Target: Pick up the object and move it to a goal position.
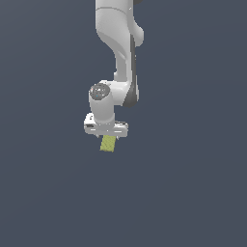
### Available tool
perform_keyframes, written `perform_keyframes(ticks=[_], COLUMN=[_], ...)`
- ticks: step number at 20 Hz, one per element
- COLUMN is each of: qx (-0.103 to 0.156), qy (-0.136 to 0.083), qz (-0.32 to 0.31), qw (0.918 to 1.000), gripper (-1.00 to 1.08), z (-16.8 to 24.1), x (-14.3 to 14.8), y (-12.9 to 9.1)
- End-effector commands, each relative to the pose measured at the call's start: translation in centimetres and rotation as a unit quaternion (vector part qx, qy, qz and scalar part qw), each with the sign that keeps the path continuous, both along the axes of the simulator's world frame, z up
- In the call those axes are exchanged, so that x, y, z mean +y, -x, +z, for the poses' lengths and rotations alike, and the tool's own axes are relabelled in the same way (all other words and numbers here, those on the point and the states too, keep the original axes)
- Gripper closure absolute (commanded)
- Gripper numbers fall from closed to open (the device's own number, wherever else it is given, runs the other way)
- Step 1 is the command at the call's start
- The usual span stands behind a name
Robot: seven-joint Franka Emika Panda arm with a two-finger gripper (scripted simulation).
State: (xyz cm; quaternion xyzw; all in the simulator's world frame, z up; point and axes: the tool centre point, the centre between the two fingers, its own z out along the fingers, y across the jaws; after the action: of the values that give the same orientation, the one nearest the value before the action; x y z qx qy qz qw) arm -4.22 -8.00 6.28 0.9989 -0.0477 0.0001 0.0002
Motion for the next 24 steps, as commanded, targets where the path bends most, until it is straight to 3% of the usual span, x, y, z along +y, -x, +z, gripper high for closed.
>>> perform_keyframes(ticks=[1, 20, 21, 24], qx=[0.000, 0.000, 0.000, 0.000], qy=[0.000, 0.000, 0.000, 0.000], qz=[-0.001, -0.001, -0.001, -0.001], qw=[1.0000, 1.0000, 1.0000, 1.0000], gripper=[-0.92, -0.92, 1.08, 1.08], z=[-0.3, -5.3, -5.3, -5.3], x=[-0.1, -0.1, -0.1, -0.1], y=[0.1, 0.2, 0.2, 0.2])
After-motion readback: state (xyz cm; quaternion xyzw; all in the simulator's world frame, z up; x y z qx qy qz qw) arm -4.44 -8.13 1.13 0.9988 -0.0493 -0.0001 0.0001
